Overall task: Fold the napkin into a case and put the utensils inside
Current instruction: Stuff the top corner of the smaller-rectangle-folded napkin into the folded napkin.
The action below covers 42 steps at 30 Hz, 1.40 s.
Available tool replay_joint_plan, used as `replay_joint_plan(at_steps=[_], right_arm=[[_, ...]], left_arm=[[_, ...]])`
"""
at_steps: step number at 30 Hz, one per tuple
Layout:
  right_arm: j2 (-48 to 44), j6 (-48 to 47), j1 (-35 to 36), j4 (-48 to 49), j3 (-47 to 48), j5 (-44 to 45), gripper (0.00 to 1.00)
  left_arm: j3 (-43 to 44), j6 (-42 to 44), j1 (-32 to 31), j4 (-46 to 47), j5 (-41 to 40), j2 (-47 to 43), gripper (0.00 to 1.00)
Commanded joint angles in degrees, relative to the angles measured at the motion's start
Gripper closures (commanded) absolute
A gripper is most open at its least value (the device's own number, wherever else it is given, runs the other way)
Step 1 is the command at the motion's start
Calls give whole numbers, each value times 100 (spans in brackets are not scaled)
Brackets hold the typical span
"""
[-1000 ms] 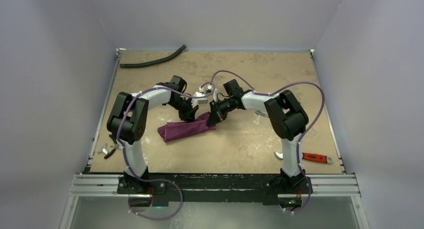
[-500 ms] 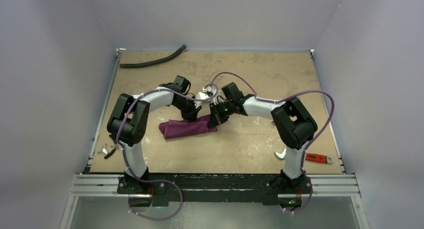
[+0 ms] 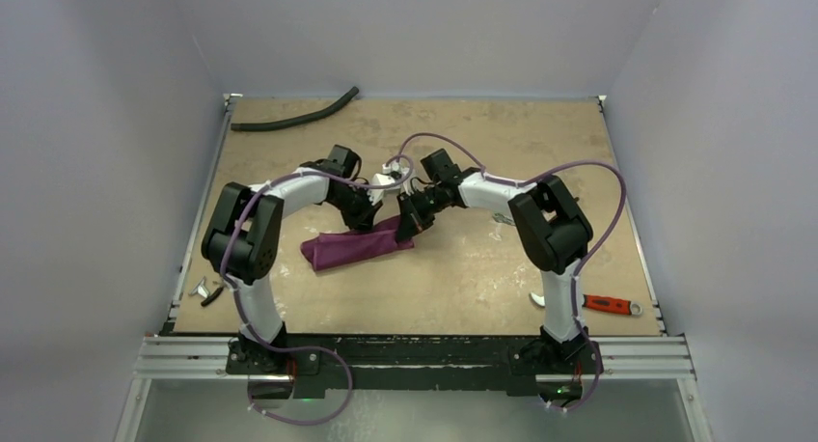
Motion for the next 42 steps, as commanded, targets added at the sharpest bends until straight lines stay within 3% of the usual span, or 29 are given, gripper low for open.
replay_joint_plan(at_steps=[1,8,19,29,35,42], right_arm=[[-60,288,210,731,-266,-870,100],[-182,1076,19,2170,-1085,-1381,100],[-488,1569,-60,3023,-1617,-1611,100],[-394,1183,-62,2147,-1080,-1574,100],[130,603,-84,1170,-546,-1281,100],[536,441,-246,1068,-815,-1100,100]], left_arm=[[-306,794,-535,220,237,-205,100],[-541,790,-535,409,212,-470,100],[-641,696,-509,515,275,-618,100],[-730,1051,-509,422,-37,-510,100],[-719,1092,-518,425,-13,-599,100],[-382,875,-468,528,-65,-975,100]])
